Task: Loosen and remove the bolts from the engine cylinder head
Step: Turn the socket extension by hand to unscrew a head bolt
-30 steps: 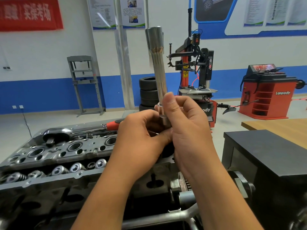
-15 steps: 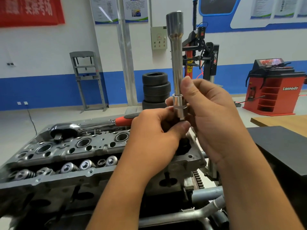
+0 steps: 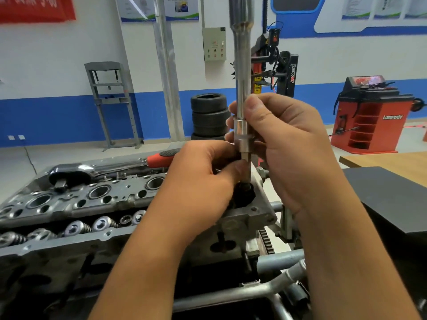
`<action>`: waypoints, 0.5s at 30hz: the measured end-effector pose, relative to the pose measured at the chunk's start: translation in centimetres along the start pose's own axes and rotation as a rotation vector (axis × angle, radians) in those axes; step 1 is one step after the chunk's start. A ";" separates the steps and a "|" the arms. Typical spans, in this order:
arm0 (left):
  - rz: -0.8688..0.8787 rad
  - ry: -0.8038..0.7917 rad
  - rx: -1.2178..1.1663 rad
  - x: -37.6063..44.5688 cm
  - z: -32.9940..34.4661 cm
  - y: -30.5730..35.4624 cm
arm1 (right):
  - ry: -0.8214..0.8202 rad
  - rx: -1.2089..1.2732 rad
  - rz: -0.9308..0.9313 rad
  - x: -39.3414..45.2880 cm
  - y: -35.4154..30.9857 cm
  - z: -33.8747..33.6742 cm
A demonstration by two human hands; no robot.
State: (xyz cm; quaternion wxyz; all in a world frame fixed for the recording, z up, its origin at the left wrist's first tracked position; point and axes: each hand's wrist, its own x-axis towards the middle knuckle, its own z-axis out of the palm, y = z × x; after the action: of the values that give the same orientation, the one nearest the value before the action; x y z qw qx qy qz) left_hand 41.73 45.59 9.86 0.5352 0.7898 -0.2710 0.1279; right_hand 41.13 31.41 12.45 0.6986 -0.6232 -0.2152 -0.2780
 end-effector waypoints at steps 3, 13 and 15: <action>-0.027 0.019 -0.025 -0.2 0.0 0.3 | 0.081 -0.038 -0.067 -0.4 -0.4 -0.1; -0.040 0.029 -0.030 -0.3 0.1 1.3 | 0.024 -0.055 0.048 -0.6 -1.4 0.1; -0.045 0.064 -0.021 -0.4 0.2 1.4 | 0.090 -0.047 0.026 -0.7 -1.3 0.6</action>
State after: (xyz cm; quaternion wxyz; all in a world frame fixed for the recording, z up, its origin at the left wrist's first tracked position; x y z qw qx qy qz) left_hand 40.62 45.14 10.66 0.5548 0.7854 -0.2373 0.1382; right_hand 39.74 32.00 13.07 0.6962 -0.6291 -0.1686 -0.3017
